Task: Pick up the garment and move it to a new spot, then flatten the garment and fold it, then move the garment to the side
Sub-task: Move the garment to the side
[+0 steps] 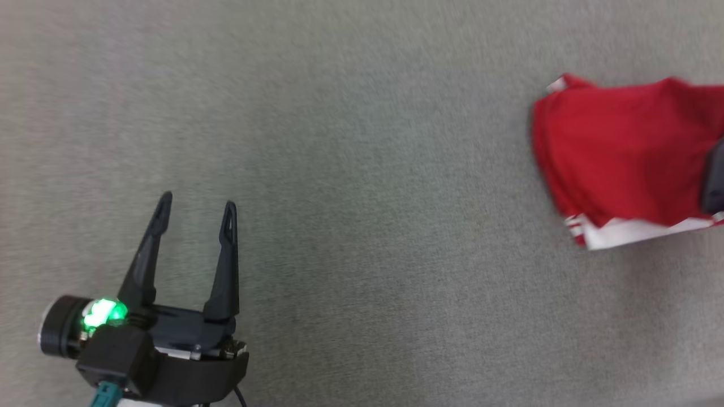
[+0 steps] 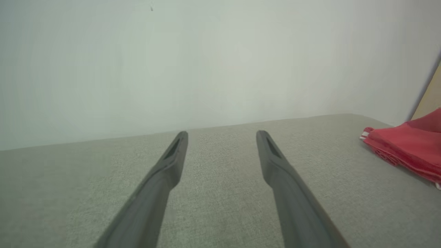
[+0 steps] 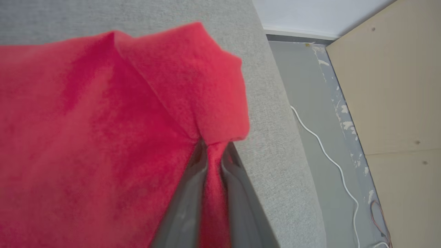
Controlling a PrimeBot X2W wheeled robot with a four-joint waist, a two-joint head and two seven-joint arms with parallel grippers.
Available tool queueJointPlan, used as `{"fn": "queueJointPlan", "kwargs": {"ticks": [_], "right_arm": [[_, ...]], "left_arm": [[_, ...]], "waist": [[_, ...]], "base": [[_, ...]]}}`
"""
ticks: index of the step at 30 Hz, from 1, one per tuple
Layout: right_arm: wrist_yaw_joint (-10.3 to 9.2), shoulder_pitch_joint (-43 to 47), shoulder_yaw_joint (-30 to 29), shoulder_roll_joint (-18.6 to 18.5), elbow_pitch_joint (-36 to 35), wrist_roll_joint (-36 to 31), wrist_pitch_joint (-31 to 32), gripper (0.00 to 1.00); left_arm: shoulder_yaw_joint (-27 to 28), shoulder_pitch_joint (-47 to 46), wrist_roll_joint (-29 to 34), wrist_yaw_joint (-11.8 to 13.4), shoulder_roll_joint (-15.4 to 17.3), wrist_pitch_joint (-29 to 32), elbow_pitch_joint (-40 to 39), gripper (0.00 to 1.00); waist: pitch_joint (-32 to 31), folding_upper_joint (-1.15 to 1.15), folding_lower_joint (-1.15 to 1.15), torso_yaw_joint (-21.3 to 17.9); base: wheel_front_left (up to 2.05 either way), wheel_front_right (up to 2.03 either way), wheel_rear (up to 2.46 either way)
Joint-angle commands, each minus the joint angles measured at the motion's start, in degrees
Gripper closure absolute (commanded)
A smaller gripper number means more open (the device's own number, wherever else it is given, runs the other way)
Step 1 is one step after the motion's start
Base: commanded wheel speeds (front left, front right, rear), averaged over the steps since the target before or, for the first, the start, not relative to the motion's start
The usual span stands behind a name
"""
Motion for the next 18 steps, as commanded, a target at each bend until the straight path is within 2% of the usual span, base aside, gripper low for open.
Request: {"fn": "queueJointPlan", "kwargs": {"ticks": [1,9,13,14,15,16,17,18], "right_arm": [[-0.12,-1.71,-1.49,-0.90,-0.07,-1.52,-2.08,1.00],[-0.12,-4.39,-8.74,-2.67,1.38,-9.19,-11.83,1.00],[-0.12,-5.26,-10.55,-1.07,2.09,-10.20,-16.93,1.00],[-0.12,-5.27,-10.29,-0.85,1.96,-10.75,-18.16,0.92],[-0.12,-5.54,-10.40,-0.46,1.74,-11.12,-19.43,0.73],[-0.12,-5.59,-10.34,0.06,1.52,-11.76,-20.44,0.11],[-0.12,-5.74,-10.73,0.59,1.07,-12.44,-21.68,0.00],[-0.12,-5.68,-10.77,1.15,0.85,-13.11,-22.76,0.00]], "left_arm": [[-0.06,-1.17,0.76,-0.32,0.86,-0.18,-1.15,0.00],[-0.76,-2.46,1.17,-0.54,3.10,-0.18,-5.24,0.00],[-0.89,-2.17,1.28,-0.59,3.38,-0.18,-5.80,0.00],[-0.92,-2.10,1.26,-0.60,3.40,-0.18,-5.70,0.00],[-0.95,-2.05,1.26,-0.59,3.39,-0.18,-5.55,0.00],[-0.99,-2.05,1.24,-0.59,3.34,-0.18,-5.37,0.00],[-1.05,-2.09,1.15,-0.60,3.25,-0.18,-5.11,0.00],[-1.09,-2.13,1.02,-0.61,3.14,-0.18,-4.80,0.00]], "waist": [[6.66,-0.01,-0.02,-4.86],[10.09,-0.01,-0.02,-5.23],[10.60,-0.01,-0.02,-5.22],[10.63,-0.01,-0.02,-5.20],[10.60,-0.01,-0.02,-5.16],[10.48,-0.01,-0.02,-5.14],[10.19,-0.01,-0.02,-5.05],[9.89,-0.01,-0.02,-4.95]], "base": [[0.00,0.00,0.00],[0.00,0.00,0.00],[0.00,0.00,0.00],[0.00,0.00,0.00],[0.00,0.00,0.00],[0.00,0.00,0.00],[0.00,0.00,0.00],[0.00,0.00,0.00]]}}
